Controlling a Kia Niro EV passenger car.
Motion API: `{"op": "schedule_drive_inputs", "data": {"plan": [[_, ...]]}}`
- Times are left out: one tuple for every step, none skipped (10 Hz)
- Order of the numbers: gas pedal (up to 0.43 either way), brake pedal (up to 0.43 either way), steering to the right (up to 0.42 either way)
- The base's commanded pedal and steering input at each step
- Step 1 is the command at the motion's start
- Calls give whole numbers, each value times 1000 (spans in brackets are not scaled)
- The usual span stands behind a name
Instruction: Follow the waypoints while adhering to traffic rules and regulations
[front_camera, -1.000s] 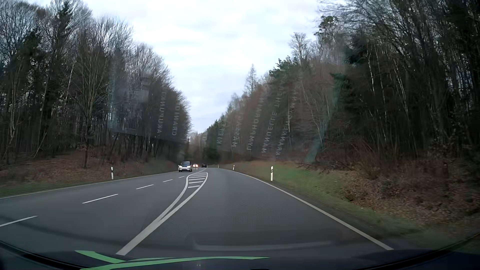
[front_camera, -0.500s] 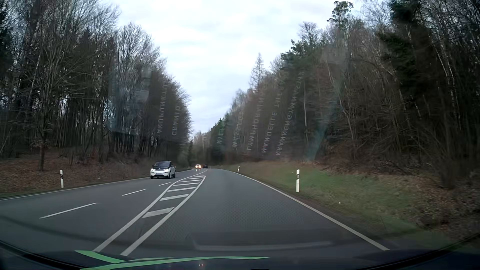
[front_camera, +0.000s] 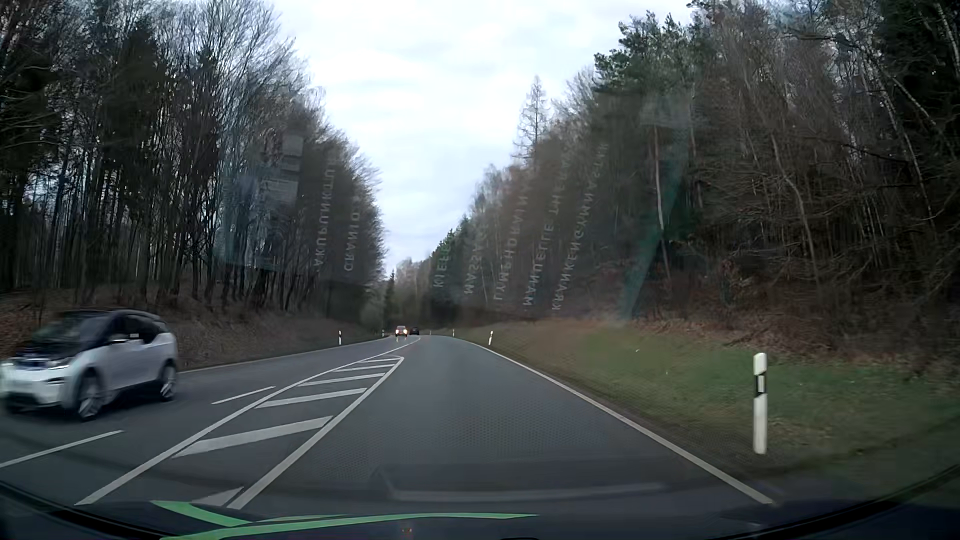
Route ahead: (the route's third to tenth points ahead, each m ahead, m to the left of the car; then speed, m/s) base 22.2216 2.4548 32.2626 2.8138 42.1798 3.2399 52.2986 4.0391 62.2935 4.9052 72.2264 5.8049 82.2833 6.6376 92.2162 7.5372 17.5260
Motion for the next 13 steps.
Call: {"op": "schedule_drive_inputs", "data": {"plan": [[240,0,-12],[240,0,-11],[240,0,-11],[240,0,-11],[240,0,-11],[240,0,-11],[240,0,-11],[240,0,-11],[240,0,-9],[240,0,-8],[228,0,-7],[228,0,-7],[228,0,-8]]}}
